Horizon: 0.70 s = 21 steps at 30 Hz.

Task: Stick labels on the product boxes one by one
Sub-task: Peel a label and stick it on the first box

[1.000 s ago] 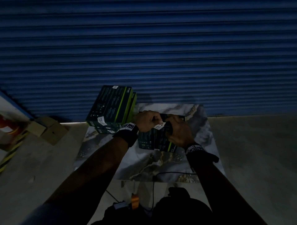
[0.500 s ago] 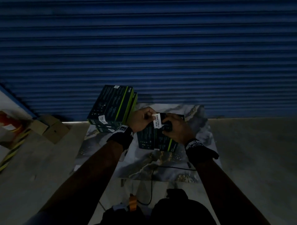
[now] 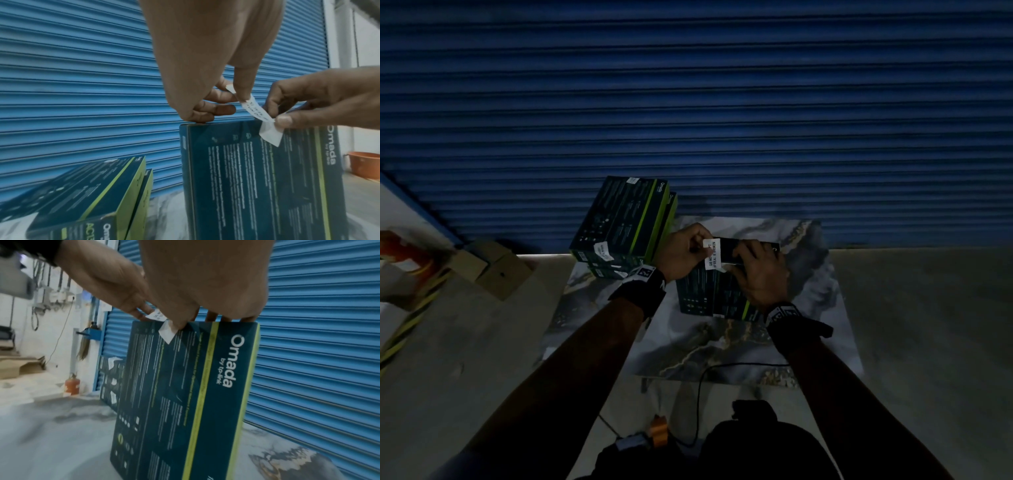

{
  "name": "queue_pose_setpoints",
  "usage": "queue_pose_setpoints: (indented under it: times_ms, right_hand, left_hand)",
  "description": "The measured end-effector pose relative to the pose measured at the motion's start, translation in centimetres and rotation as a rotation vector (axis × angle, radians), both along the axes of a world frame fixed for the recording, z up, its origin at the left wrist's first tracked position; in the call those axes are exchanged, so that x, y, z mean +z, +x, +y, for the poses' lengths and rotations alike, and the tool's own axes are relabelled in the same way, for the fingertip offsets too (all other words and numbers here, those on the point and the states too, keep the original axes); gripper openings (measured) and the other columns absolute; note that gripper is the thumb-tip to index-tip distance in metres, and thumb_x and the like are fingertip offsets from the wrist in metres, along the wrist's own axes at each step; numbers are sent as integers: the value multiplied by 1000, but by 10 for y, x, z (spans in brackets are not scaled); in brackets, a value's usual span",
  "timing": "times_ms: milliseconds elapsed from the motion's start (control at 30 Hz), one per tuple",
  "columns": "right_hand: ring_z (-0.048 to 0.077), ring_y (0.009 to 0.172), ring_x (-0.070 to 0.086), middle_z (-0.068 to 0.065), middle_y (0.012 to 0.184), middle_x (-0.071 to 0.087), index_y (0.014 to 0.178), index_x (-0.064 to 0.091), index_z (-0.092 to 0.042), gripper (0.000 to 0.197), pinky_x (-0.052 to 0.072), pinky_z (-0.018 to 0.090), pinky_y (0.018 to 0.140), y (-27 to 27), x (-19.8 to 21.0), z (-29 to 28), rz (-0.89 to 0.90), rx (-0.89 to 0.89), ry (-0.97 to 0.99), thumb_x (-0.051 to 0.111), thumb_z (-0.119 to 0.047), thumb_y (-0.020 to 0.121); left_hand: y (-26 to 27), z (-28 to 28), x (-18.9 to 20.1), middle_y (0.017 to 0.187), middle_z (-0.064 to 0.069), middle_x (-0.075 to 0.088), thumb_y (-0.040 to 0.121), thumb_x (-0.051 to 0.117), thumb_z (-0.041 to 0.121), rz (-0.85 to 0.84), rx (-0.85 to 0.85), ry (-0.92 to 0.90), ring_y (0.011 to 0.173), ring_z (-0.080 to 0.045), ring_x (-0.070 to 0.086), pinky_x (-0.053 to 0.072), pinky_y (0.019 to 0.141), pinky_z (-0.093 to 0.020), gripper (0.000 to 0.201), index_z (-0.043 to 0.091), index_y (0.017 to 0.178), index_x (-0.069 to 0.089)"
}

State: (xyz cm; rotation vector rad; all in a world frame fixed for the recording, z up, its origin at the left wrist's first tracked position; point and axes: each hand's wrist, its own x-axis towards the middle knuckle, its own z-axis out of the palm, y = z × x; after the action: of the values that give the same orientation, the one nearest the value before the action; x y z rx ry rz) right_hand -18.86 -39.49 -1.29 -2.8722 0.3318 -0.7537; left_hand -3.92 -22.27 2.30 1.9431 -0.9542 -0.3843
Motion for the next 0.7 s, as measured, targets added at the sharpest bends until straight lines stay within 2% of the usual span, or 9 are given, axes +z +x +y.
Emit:
queue_pose_setpoints:
  times_ms: [67, 167, 267, 367, 600, 700]
  right_hand:
    - [31, 100, 57, 2, 112, 60, 107, 59, -22, 30, 44, 44, 81, 2, -3, -1, -2, -6, 8, 55, -51, 97]
    - [32, 100, 57, 3, 113, 59, 108, 57, -22, 36, 44, 45, 82, 2, -3, 1, 14, -12, -1, 51, -55, 97]
    - [28, 102, 52, 1, 115, 56, 112, 54, -22, 54, 40, 43, 83, 1, 1, 8, 100, -58, -46, 51, -71, 89]
    - [30, 103, 50, 5, 117, 53, 116, 51, -18, 64, 40, 46, 84, 5, 3, 18, 170, -128, -102, 54, -73, 83]
    - [33, 103, 54, 9, 116, 59, 119, 54, -15, 55, 43, 47, 84, 9, -2, 16, 132, -78, -172, 55, -62, 92]
    - [33, 101, 55, 8, 114, 60, 115, 54, -15, 49, 43, 47, 84, 8, -5, 11, 120, -74, -172, 54, -59, 94]
  left_hand:
    - [3, 0, 0, 94, -3, 72, 88, 72, 28, 12, 11, -15, 90, -21, 74, 61, 75, -51, 15, 35, 95, 61]
    - [5, -3, -2, 94, -1, 71, 91, 73, 21, -9, -7, -5, 91, -20, 73, 61, 77, -49, 15, 28, 99, 62]
    - [7, -4, -3, 93, 0, 71, 91, 73, 19, -12, -12, 7, 90, -19, 72, 61, 77, -47, 15, 24, 101, 63]
    - [7, -3, -5, 91, 1, 70, 92, 73, 18, -20, -3, 21, 89, -18, 72, 61, 77, -45, 15, 24, 101, 63]
    - [10, 2, -6, 92, 0, 70, 90, 75, 17, -8, 28, 19, 90, -21, 71, 60, 79, -48, 19, 27, 100, 63]
    - [12, 2, -7, 95, 3, 71, 89, 75, 22, -22, 36, 24, 91, -17, 72, 61, 78, -47, 23, 38, 96, 61]
